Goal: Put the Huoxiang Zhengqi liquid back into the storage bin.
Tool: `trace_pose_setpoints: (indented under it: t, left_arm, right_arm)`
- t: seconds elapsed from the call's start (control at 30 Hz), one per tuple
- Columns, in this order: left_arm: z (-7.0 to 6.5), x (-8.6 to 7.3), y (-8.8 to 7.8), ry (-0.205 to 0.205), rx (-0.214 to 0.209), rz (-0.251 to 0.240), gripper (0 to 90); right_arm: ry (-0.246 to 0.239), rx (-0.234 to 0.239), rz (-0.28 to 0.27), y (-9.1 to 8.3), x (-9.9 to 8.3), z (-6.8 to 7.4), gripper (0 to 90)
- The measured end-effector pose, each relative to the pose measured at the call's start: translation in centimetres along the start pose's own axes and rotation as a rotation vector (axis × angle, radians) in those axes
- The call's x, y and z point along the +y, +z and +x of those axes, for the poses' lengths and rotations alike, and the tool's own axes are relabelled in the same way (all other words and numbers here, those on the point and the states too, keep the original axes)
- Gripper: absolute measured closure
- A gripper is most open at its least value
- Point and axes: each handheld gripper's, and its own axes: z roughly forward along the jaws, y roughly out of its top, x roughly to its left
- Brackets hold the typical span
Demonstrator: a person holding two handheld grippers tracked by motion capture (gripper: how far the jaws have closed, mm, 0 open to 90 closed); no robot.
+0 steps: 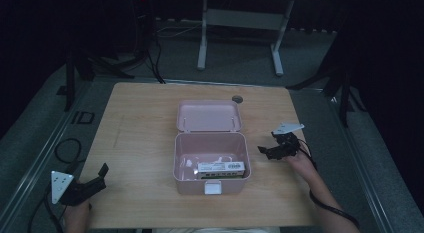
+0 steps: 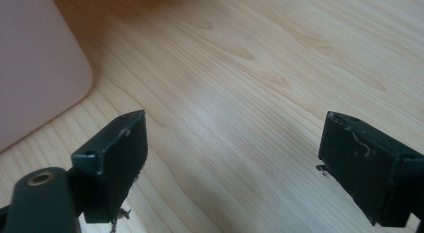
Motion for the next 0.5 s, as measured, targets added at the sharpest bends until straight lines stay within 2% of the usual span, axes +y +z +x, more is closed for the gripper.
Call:
trace_pose_setpoints:
  t: [0.13, 0.2, 0.3, 0.4, 0.43, 0.47, 0.5]
  left_arm:
    - [0.0, 0.0, 0.0, 0.001, 0.001, 0.001, 0.2]
    - [0.0, 0.0, 0.0, 0.002, 0.001, 0.003, 0.2]
    - [0.0, 0.0, 0.0, 0.002, 0.001, 0.004, 0.2]
    - [0.0, 0.0, 0.0, 0.001, 0.001, 0.003, 0.2]
    - [0.0, 0.0, 0.0, 0.001, 0.001, 0.003, 0.2]
    - [0.0, 0.0, 0.0, 0.001, 0.001, 0.004, 0.2]
    - [0.0, 0.0, 0.0, 0.001, 0.001, 0.004, 0.2]
  right_arm:
    - [0.041, -0.029, -0.047, -0.6, -1.5, -0.3, 12.2]
    - [0.077, -0.009, -0.054, -0.9, -2.2, -0.6, 12.4]
    - [0.104, -0.01, -0.064, -1.2, -3.0, -0.6, 12.3]
    - [0.133, -0.05, -0.078, -1.6, -3.9, -0.8, 12.3]
    - [0.133, -0.05, -0.078, -1.6, -3.9, -0.8, 12.3]
    - [0.153, -0.057, -0.092, -1.7, -4.2, -1.0, 12.3]
    - [0.197, -0.083, -0.115, -2.1, -4.9, -1.4, 12.3]
